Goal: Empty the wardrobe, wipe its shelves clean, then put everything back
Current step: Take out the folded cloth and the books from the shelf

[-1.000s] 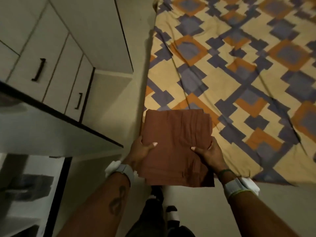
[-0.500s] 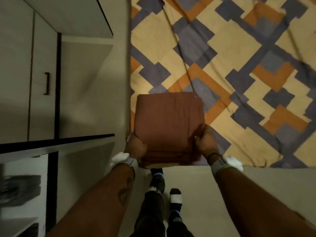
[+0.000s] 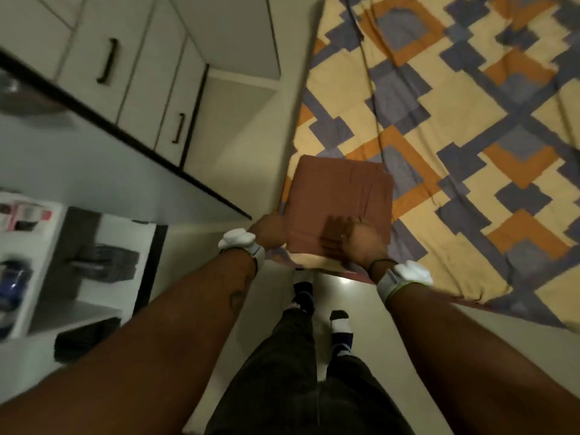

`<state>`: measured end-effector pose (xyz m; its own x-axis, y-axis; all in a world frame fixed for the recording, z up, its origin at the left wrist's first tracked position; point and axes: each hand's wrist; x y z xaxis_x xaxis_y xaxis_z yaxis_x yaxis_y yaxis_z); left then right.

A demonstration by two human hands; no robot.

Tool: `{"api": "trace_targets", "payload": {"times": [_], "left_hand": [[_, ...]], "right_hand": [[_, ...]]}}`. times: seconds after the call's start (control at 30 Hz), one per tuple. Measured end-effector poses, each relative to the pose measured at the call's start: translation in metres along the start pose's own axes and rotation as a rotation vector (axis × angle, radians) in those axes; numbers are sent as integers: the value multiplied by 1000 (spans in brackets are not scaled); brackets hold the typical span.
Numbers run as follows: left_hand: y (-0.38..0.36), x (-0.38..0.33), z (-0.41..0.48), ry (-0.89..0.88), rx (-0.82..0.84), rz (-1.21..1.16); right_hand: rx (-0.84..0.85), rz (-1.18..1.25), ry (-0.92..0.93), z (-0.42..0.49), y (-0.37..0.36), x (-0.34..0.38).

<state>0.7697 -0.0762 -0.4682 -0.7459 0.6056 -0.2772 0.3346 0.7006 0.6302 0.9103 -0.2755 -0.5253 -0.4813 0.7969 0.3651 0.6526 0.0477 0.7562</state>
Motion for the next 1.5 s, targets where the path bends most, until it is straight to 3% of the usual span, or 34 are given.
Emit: {"api": "trace_targets", "payload": {"times": [0.1, 0.17, 0.27, 0.47, 0.77, 0.87, 1.17, 1.5], "left_hand": [[9, 0, -64, -5, -73, -5], [-14, 27, -137, 108, -219, -186], [-46, 57, -184, 226, -317, -371], [-116, 148, -309, 447, -562, -692], [-194, 303, -486, 749, -937, -915], [-216, 368, -558, 836, -1067, -959], [-202, 488, -706, 932, -1342, -941], [-59, 621, -732, 792, -1531, -848]], "right_hand": [[68, -23, 120, -39, 18, 26], [99, -61, 266, -97, 29, 78], [98, -17, 343, -136, 24, 105], [220, -120, 687, -205, -36, 207], [350, -232, 1084, -333, -146, 408], [384, -194, 1141, -386, -200, 485], [336, -55, 1318, -486, -257, 656], [96, 167, 1454, -467, -245, 837]]}}
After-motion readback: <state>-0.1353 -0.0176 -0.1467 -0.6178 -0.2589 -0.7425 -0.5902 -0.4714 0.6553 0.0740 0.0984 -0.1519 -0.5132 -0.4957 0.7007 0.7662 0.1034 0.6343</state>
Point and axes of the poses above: each hand's wrist, its own z-axis towards the middle knuckle, its own y-axis out of the back of the hand, x = y × z
